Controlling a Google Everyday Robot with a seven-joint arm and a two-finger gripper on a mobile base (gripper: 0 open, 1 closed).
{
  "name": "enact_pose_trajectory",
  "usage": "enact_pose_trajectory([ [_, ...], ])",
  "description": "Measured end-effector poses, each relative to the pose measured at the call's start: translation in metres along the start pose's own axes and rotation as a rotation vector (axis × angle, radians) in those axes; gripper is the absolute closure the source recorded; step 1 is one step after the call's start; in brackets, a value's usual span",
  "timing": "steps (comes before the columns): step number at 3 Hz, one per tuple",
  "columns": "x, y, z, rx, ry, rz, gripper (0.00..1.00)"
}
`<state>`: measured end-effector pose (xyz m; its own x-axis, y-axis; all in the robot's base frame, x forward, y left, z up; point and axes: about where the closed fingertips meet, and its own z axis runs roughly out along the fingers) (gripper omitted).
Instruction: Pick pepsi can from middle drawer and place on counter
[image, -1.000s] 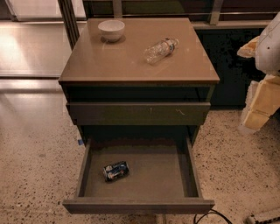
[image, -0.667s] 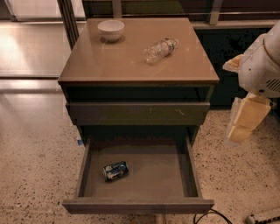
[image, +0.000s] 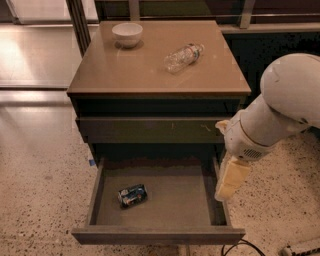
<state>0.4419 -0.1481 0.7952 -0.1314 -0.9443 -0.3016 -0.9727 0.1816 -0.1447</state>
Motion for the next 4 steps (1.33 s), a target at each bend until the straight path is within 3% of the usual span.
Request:
enact_pose_trajectory([
  [1,0.0,0.0,0.004,0.0,-0.002,-0.001,0.0],
  [2,0.002,-0.001,0.043,-0.005,-0.021,-0.015,0.0],
  [3,-0.013,-0.039,0.159,0.005,-0.096,-0.087,0.0],
  [4,-0.015,-0.039,0.163,0.003,-0.101,-0.092,0.0],
])
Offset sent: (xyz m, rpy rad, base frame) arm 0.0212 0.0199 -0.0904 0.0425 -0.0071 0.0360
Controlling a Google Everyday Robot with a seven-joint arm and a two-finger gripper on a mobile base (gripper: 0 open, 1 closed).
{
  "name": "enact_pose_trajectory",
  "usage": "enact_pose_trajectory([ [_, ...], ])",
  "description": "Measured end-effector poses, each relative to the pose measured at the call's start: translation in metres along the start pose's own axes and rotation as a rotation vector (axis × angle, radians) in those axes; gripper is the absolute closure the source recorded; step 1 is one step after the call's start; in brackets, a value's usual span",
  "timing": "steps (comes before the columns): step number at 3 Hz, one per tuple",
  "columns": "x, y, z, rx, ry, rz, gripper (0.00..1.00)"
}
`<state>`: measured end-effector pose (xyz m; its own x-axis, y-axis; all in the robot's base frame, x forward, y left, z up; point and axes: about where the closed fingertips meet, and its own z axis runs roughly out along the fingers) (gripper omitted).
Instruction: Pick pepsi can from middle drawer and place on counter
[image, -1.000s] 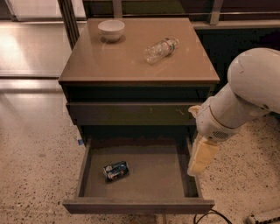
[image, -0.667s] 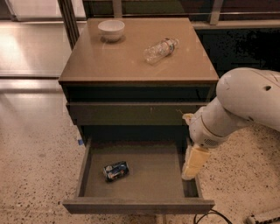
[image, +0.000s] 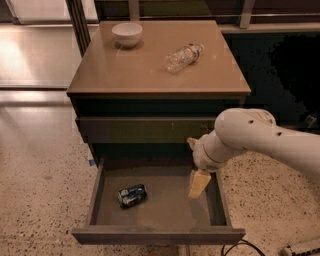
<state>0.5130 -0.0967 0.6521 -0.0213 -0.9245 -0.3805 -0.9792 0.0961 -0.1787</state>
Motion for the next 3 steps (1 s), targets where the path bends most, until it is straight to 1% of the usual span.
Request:
enact_pose_trajectory([
  [1,-0.01,-0.005,0.029,-0.02,-0.041,-0.039,0.0],
  [2,-0.034,-0.013,0.069,-0.057,-0.108,-0.106,0.0],
  [3,-0.057,-0.006,0.117,-0.107,-0.169,-0.164,0.0],
])
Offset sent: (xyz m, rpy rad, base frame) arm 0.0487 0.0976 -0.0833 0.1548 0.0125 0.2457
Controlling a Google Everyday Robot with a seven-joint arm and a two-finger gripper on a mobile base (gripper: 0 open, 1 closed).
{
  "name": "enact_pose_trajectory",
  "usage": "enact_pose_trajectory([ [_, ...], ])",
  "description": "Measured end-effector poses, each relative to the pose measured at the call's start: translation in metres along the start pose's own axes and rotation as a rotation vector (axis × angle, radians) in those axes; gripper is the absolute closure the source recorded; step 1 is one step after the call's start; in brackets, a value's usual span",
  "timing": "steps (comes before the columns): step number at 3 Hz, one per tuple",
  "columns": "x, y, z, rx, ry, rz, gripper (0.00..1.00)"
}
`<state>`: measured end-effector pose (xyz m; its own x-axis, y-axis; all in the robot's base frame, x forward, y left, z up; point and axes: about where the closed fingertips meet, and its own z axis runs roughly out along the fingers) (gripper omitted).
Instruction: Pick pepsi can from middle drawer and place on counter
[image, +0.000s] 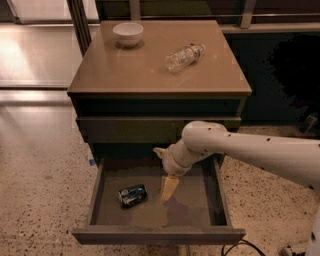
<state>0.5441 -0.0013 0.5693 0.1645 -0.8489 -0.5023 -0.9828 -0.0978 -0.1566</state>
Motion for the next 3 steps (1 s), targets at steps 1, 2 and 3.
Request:
enact_pose_trajectory([
  [1,-0.009,0.009,0.054,-0.055,-0.033,-0.034,0.0],
  [2,-0.009,0.009,0.054,-0.055,-0.033,-0.034,0.0],
  [3,0.0,0.017,0.072,-0.063,-0.039,-0.012,0.0],
])
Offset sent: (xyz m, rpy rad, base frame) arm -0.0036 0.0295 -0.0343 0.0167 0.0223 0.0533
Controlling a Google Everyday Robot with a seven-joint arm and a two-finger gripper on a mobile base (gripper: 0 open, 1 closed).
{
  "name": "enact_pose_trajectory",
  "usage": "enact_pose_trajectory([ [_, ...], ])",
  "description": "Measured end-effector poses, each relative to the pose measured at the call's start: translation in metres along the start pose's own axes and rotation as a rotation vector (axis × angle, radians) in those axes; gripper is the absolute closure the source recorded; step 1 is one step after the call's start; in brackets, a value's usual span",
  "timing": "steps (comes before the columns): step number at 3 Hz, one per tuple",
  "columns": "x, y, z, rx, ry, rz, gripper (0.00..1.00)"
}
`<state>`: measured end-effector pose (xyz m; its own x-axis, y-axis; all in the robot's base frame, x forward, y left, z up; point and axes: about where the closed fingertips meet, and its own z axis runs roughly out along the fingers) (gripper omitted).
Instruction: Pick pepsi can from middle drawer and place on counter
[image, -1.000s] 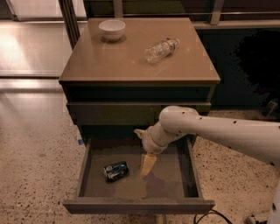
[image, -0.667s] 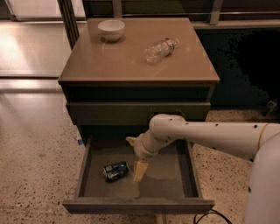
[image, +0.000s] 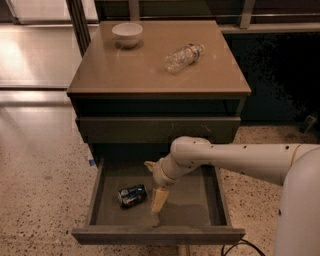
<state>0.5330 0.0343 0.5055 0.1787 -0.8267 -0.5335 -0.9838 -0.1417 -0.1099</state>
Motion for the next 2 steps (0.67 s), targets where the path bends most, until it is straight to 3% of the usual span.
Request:
enact_pose_trajectory([
  [1,0.015,0.001,0.037,-0.021,-0.001,0.011,0.0],
  [2,0.028,-0.014,0.094,-0.041,0.007,0.003,0.0],
])
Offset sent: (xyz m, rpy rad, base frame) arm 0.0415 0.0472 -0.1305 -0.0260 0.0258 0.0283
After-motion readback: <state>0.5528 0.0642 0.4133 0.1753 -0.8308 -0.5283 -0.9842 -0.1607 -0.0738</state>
